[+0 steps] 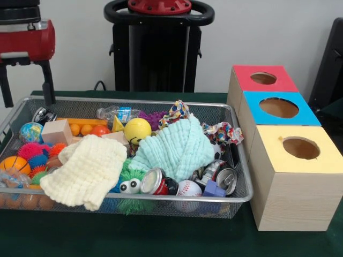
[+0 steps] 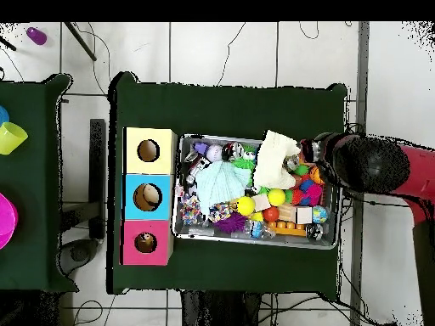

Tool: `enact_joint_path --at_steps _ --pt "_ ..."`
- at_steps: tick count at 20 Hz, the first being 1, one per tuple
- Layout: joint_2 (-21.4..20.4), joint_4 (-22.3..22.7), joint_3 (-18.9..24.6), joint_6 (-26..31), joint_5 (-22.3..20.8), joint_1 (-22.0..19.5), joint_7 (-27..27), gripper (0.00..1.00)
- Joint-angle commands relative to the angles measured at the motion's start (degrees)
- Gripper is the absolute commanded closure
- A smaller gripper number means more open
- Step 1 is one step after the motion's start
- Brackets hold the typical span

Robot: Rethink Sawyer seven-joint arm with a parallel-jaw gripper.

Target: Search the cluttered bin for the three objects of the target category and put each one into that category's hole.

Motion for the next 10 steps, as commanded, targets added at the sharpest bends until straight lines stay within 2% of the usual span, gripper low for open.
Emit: enact_joint_path --at_steps 1,5,10 --pt "-4.06 9.59 -3.63 3.71 -1.64 4.29 0.80 0.00" --pt "-7.03 15.14 -8.88 -0.34 -1.15 7.99 11.59 0.00" --pt "-7.10 18.22 -15.29 -4.10 -0.05 12.14 19.77 0.00"
